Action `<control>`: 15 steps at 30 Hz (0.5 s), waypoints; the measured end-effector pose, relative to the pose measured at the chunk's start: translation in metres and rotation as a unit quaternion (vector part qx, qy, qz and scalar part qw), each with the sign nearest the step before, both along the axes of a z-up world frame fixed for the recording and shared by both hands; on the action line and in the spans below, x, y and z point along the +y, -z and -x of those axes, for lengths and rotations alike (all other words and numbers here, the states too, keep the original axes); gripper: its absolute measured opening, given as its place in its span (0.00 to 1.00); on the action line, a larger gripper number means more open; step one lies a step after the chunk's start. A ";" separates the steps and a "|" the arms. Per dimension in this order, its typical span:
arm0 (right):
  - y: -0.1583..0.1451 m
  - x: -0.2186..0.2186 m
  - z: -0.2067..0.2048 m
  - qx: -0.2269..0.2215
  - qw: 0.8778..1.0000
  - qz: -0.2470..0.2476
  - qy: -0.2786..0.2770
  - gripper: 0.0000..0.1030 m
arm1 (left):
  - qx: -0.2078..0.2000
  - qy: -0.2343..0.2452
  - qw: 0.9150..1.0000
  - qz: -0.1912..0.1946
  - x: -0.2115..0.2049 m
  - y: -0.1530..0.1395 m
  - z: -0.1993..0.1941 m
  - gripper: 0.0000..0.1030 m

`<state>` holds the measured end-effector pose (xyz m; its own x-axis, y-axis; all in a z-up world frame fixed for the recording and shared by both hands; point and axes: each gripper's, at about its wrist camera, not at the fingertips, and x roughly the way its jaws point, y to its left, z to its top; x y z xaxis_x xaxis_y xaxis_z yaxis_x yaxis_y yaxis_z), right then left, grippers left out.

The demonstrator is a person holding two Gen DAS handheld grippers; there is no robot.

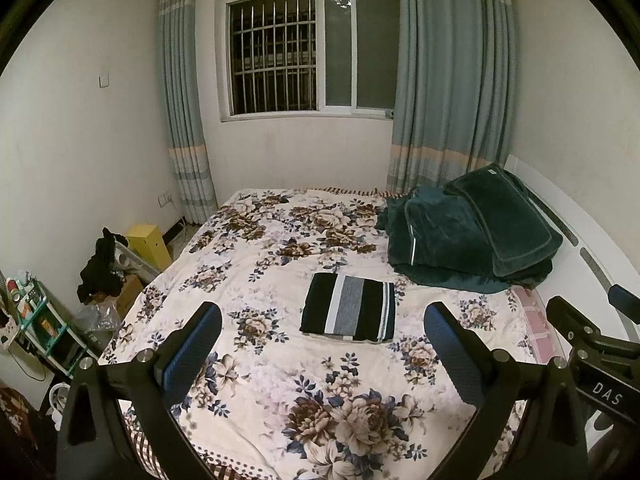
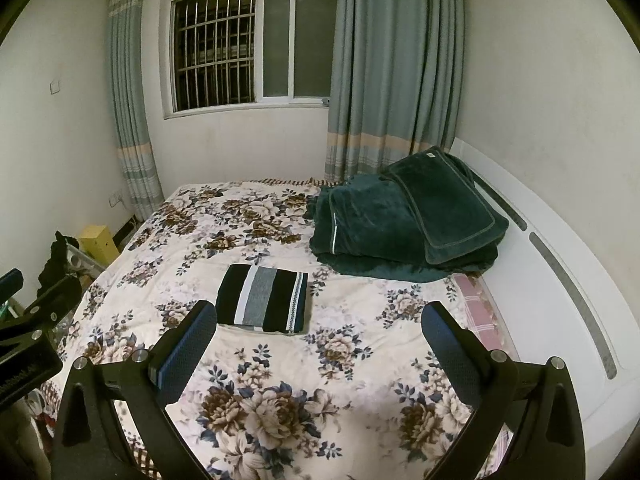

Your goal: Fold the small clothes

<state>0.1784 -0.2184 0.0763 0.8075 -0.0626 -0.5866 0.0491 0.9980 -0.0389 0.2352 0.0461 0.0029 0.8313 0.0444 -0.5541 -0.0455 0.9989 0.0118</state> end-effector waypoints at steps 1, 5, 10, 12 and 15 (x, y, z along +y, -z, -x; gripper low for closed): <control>0.000 0.001 0.000 0.000 1.000 0.000 0.000 1.00 | 0.000 -0.001 1.000 0.000 0.000 0.000 0.000 1.00; 0.000 0.001 0.001 0.000 1.000 -0.001 0.002 1.00 | 0.000 0.000 1.000 0.000 0.000 0.000 0.000 1.00; 0.000 0.002 0.002 -0.001 1.000 -0.001 0.003 1.00 | 0.000 -0.001 1.000 0.000 0.000 0.001 0.000 1.00; 0.000 0.002 0.003 0.000 1.000 0.000 0.004 1.00 | -0.001 0.000 1.000 0.000 0.000 0.001 0.001 1.00; 0.001 0.002 0.004 0.000 1.000 -0.001 0.005 1.00 | -0.001 0.000 1.000 0.000 0.000 0.002 0.001 1.00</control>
<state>0.1741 -0.2161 0.0757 0.8072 -0.0693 -0.5862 0.0592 0.9976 -0.0364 0.2339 0.0462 0.0012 0.8324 0.0437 -0.5525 -0.0446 0.9989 0.0118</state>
